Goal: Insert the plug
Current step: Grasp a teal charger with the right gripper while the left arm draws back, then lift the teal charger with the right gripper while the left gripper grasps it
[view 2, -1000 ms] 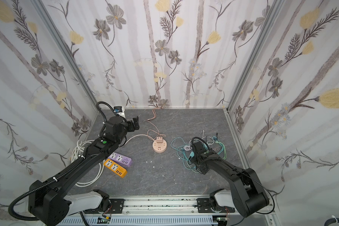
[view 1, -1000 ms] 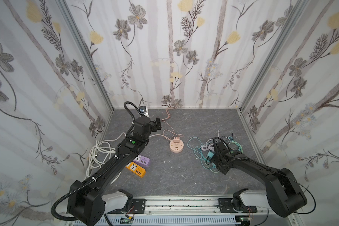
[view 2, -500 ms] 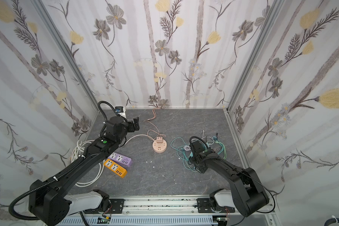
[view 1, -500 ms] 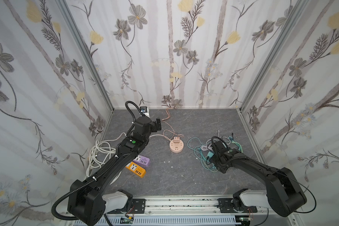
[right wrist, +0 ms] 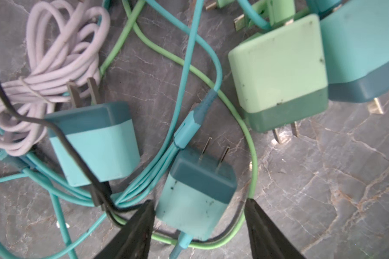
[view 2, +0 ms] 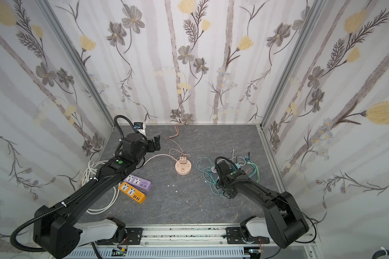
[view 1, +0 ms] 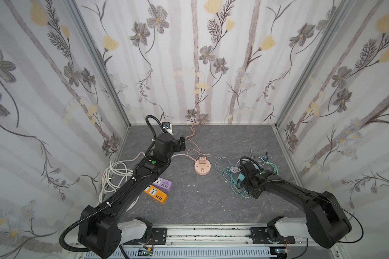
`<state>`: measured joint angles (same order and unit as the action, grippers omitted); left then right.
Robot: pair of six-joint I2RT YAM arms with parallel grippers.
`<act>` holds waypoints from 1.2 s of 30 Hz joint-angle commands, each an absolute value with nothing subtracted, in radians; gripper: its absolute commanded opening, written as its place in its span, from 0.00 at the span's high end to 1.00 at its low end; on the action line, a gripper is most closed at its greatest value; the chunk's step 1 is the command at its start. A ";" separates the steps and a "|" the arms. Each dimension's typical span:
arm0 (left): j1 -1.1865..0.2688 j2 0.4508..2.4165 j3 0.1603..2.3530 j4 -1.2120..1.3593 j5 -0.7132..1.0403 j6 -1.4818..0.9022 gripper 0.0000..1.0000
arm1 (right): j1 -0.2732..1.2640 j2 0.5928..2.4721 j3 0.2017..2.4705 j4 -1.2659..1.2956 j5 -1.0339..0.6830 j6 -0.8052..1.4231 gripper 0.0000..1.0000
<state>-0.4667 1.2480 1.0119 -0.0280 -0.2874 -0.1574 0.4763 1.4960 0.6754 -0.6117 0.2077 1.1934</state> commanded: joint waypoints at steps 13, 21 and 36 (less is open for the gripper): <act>-0.466 1.239 1.029 -0.040 -0.271 -0.214 0.00 | 0.440 1.457 0.607 -0.519 0.176 1.192 0.58; -0.466 1.244 1.104 -0.136 0.055 -0.251 0.00 | 0.472 1.189 0.679 -0.435 0.173 0.679 0.66; -0.652 1.489 1.422 -0.464 0.565 -0.292 0.07 | 0.528 1.118 0.798 -0.186 -0.217 -0.381 0.70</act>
